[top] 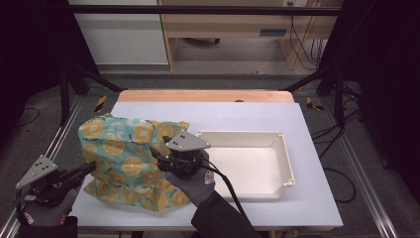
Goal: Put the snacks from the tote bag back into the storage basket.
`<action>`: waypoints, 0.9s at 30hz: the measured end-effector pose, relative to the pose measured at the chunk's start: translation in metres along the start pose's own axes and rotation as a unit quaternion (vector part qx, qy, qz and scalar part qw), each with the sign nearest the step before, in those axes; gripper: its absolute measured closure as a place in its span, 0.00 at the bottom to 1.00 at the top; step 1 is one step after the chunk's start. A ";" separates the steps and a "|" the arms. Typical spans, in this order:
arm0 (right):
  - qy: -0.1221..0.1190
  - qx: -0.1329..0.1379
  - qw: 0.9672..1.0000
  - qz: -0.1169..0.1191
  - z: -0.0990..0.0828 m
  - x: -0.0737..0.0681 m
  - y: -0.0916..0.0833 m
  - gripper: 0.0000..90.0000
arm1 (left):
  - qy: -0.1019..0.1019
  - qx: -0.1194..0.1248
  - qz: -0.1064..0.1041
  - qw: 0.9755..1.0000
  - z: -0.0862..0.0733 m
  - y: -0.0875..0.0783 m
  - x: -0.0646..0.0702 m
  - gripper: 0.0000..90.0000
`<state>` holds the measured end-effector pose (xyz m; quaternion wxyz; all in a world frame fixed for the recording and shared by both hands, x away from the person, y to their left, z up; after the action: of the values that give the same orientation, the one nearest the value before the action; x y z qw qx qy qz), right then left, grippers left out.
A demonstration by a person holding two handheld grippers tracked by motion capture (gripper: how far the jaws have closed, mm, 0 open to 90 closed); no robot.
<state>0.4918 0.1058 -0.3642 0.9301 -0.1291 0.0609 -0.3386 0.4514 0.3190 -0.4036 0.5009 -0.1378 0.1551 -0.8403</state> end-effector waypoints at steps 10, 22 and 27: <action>-0.017 -0.036 0.999 0.008 -0.009 -0.006 0.001 1.00 | -0.003 0.002 -0.001 1.000 0.001 -0.001 -0.001 1.00; -0.010 -0.035 0.999 0.022 -0.017 -0.008 -0.008 1.00 | -0.017 0.047 0.009 0.999 0.026 -0.023 -0.005 0.77; -0.010 -0.037 0.999 0.024 -0.019 -0.010 -0.007 1.00 | -0.021 0.060 0.013 0.998 0.037 -0.024 -0.005 0.63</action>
<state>0.4761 0.1038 -0.3804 0.9331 -0.1653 0.0669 -0.3122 0.4483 0.3296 -0.3604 0.5224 -0.1235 0.0953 -0.8383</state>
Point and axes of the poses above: each handheld gripper's, and its own axes: y roughly forward along the jaws, z roughly out of its top, x roughly to its right, the point moved 10 cm from there along y, roughly forward along the jaws
